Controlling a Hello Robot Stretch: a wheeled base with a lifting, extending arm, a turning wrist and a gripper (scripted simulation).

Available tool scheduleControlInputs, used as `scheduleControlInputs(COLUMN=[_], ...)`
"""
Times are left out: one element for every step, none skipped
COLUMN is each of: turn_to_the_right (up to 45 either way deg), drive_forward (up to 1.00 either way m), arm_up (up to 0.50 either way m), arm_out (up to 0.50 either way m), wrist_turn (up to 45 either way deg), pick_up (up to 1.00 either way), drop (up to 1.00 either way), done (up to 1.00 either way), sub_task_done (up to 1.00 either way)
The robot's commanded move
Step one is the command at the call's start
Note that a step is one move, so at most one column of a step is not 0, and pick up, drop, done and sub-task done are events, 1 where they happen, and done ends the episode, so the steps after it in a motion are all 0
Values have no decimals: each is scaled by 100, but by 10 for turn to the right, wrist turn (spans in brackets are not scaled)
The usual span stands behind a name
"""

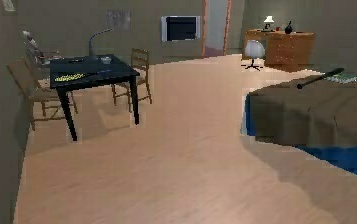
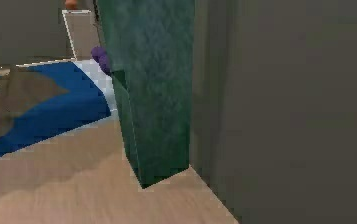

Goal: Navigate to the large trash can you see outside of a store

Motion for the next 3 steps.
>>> scheduleControlInputs(turn_to_the_right=[90,0,0], drive_forward=[0,100,100], arm_up=[0,0,0], arm_out=[0,0,0], wrist_turn=[0,0,0], pick_up=[0,0,0], drop=[0,0,0], done=[0,0,0], sub_task_done=[0,0,0])
